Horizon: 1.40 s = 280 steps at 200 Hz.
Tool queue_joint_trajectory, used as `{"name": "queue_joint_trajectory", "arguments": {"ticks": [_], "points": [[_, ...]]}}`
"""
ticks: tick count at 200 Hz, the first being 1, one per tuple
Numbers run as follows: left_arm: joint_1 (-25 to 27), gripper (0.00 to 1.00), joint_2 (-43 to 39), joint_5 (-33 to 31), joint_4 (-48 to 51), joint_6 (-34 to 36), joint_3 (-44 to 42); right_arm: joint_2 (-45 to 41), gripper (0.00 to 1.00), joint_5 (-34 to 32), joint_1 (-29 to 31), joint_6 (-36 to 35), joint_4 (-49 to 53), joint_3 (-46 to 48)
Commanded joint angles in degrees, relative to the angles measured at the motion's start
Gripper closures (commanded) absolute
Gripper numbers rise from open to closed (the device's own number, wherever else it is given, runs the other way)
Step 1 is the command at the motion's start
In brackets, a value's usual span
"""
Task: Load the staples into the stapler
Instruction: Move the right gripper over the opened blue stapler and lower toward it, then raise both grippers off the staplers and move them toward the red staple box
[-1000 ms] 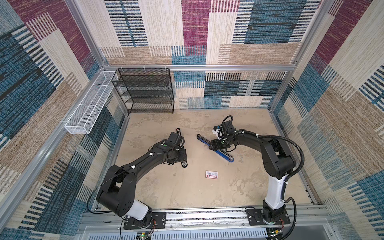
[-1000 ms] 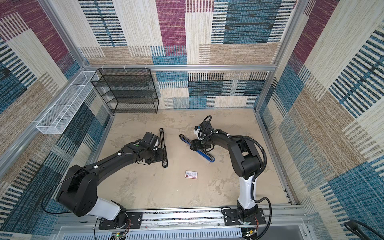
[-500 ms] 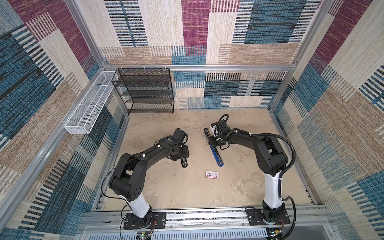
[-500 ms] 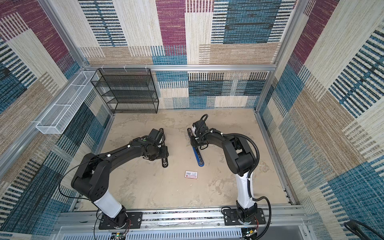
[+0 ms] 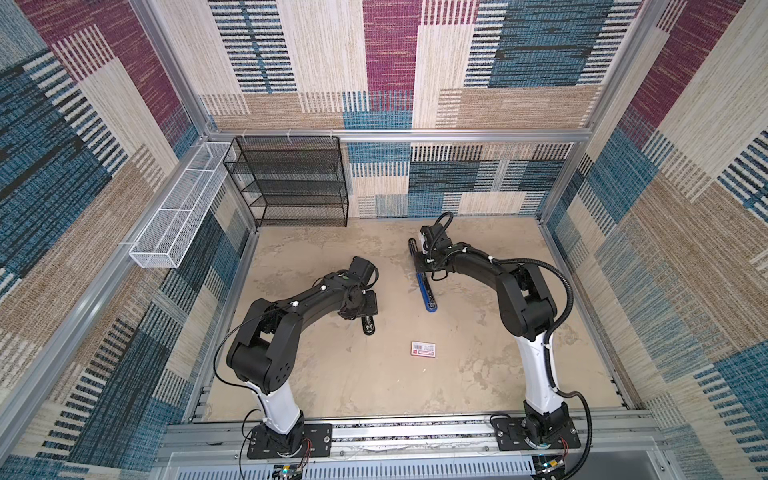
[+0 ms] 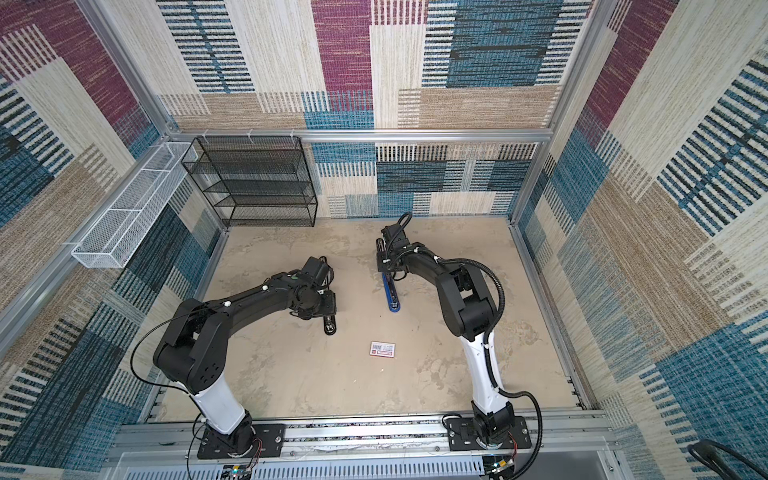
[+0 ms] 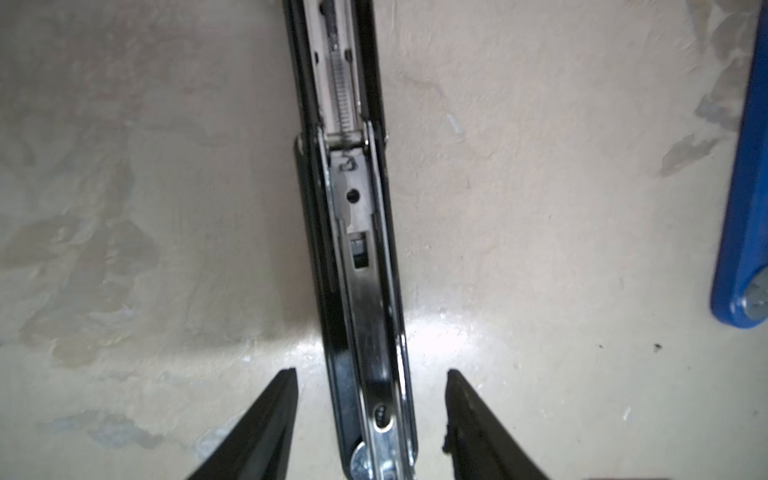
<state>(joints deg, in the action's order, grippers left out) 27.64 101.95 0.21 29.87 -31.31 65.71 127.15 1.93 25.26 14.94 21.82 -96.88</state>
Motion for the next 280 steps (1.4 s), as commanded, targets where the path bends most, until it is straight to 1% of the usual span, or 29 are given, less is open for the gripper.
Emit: {"name": "queue_joint_trajectory", "arguments": {"ticks": [1,14,48,62,85,90,126,147,157,161,169,184,197,217,244,264,280], "points": [[0.05,0.42,2.08,-0.98,0.88,2.8,1.99,0.3,0.66,-0.22,0.06,1.13,-0.03,-0.51],[0.05,0.45,3.79,-1.24,1.32,3.41,3.68,0.38,0.67,-0.27,0.06,1.15,-0.03,-0.18],[0.27,0.59,7.99,-1.53,2.53,5.85,7.7,-0.8,0.66,0.69,0.03,1.79,-1.03,2.49],[0.55,0.63,9.36,-1.53,2.72,6.96,9.04,-1.38,0.65,0.97,0.06,2.01,-1.38,3.79],[1.23,0.65,11.6,-2.22,3.93,8.58,11.99,-2.49,0.65,0.78,0.08,2.2,-1.94,5.04],[1.4,0.66,12.04,-2.31,3.97,8.97,12.56,-2.67,0.65,0.7,0.06,2.2,-2.0,6.54],[2.24,0.66,15.06,-3.91,5.4,11.5,17.37,-3.95,0.65,-0.84,-0.07,2.55,-2.31,8.61],[2.42,0.66,16.55,-5.08,6.05,12.44,19.65,-4.12,0.64,-0.66,-0.36,2.85,-2.59,8.84],[2.42,0.62,17.11,-5.21,6.77,12.5,20.69,-4.21,0.63,-0.39,-0.47,2.92,-2.33,8.58],[2.47,0.58,17.2,-5.21,7.13,12.5,21.05,-4.35,0.62,-0.4,-0.47,2.9,-2.24,8.47],[2.5,0.52,17.09,-5.3,7.62,12.42,21.38,-4.74,0.56,-0.33,-0.47,2.95,-2.14,8.48],[2.67,0.45,15.73,-5.3,7.83,12.11,20.74,-6.28,0.44,-0.53,-0.47,3.11,-2.09,8.93],[2.67,0.43,13.7,-5.01,7.92,11.67,19.71,-8.24,0.37,-0.67,-0.47,3.1,-2.05,9.67],[2.86,0.42,9.31,-4.34,7.93,10.81,17.5,-12.64,0.34,-0.94,-0.49,3.04,-2.09,12.42],[3.25,0.41,2.0,-3.11,8.01,9.83,13.21,-21.14,0.32,0.03,-0.47,3.16,-3.24,20.46],[3.94,0.42,-3.67,-1.38,7.54,9.17,9.14,-27.43,0.33,2.57,-0.47,3.08,-3.68,27.59],[4.44,0.42,-8.31,1.02,5.98,8.54,4.65,-32.16,0.33,6.01,-0.47,2.97,-3.9,33.46]]}}
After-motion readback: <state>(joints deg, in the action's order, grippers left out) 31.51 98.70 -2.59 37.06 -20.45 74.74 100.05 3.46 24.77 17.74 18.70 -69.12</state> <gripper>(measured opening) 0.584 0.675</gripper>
